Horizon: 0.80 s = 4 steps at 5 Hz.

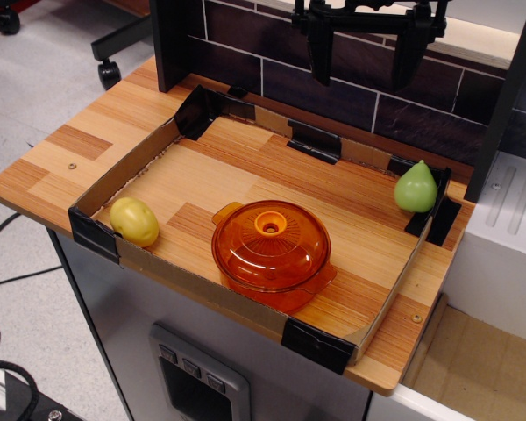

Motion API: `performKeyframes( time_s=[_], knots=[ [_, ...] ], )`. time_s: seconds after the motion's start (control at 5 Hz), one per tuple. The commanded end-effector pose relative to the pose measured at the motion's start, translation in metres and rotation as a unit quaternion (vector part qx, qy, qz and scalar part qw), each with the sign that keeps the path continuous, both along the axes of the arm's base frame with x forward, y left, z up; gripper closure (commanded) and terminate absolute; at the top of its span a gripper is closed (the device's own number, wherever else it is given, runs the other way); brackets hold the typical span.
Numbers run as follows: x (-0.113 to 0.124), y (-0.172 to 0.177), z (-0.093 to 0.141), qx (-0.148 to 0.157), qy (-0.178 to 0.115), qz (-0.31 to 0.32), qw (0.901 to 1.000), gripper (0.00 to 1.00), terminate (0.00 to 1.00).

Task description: Take lid off pot

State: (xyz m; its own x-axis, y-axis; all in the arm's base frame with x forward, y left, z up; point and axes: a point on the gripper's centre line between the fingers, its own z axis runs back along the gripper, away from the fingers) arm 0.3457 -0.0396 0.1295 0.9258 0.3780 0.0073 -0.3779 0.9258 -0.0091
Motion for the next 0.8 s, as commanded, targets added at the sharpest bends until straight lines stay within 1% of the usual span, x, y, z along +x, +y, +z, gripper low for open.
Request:
performKeyframes(
  time_s=[0.0, 0.2, 0.4, 0.6],
  knots=[
    [0.0, 0.0, 0.0, 0.0, 0.0, 0.0, 1.0, 0.0, 0.0],
    [-0.021, 0.007, -0.017, -0.006, 0.001, -0.021, 0.9998, 0.0, 0.0],
    [-0.039, 0.013, -0.022, -0.008, -0.002, -0.074, 0.9972, 0.0, 0.0],
    [-0.06, 0.017, -0.022, -0.019, -0.002, -0.119, 0.9927, 0.0, 0.0]
  ],
)
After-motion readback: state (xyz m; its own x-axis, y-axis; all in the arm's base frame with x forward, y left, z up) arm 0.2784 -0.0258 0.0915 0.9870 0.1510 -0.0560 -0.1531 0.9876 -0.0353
